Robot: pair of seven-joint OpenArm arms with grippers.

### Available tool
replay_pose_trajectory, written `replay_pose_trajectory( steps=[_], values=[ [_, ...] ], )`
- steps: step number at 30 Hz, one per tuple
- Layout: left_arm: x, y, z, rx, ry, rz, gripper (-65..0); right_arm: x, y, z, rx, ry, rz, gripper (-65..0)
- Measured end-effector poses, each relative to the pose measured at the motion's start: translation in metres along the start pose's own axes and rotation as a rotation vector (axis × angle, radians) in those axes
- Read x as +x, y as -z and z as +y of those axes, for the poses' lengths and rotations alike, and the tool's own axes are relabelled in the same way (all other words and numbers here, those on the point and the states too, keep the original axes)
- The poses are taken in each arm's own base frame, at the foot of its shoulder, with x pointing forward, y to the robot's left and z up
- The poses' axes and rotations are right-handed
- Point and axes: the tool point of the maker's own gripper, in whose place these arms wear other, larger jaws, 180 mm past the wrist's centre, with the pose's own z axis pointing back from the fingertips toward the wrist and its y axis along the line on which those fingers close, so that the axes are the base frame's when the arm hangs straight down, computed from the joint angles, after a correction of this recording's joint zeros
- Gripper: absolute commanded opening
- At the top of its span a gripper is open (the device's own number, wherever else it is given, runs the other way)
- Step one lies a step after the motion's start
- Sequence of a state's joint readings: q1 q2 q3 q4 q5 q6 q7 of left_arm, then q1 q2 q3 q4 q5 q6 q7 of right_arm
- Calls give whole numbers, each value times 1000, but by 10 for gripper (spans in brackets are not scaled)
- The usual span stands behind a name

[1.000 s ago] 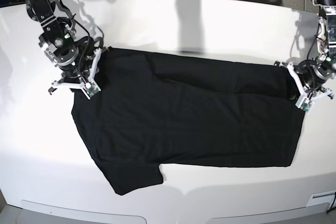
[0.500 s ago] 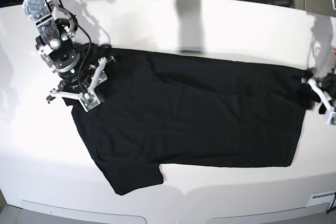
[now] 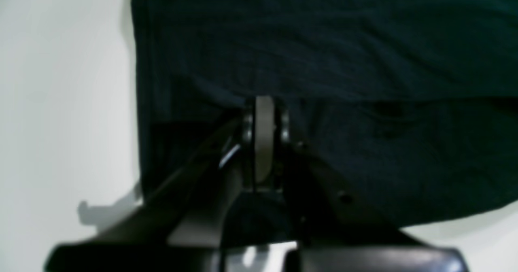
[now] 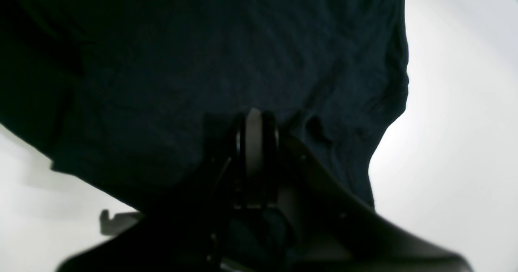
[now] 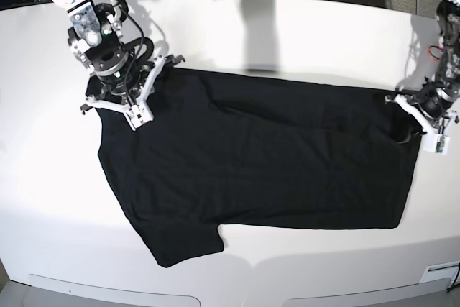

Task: Fold the T-shirt properly
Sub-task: 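Grasp the shoulder corners with both grippers and drag the shirt toward the arms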

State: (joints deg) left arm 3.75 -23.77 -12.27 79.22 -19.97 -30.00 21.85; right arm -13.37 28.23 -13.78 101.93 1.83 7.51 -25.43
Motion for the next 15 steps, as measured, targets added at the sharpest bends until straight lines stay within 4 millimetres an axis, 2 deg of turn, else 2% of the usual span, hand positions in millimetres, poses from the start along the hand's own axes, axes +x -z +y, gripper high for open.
replay_pose_trajectory(
  steps=[4,7,10,15],
  values=[
    [1,7,-5,4,-10,-43,-650,-27,11,-15,-44,50,52,-650],
    [-18,20,-1,19,-49,5,-650,-33,16,-20,-56,59,66,-650],
    [-44,31,2,32,-97,61,-650,-34,18,-14,-19,41,70,-650],
    [-61,30,4,34,-144,77,-650,-48,14,-2,29,20,114,-650]
  ],
)
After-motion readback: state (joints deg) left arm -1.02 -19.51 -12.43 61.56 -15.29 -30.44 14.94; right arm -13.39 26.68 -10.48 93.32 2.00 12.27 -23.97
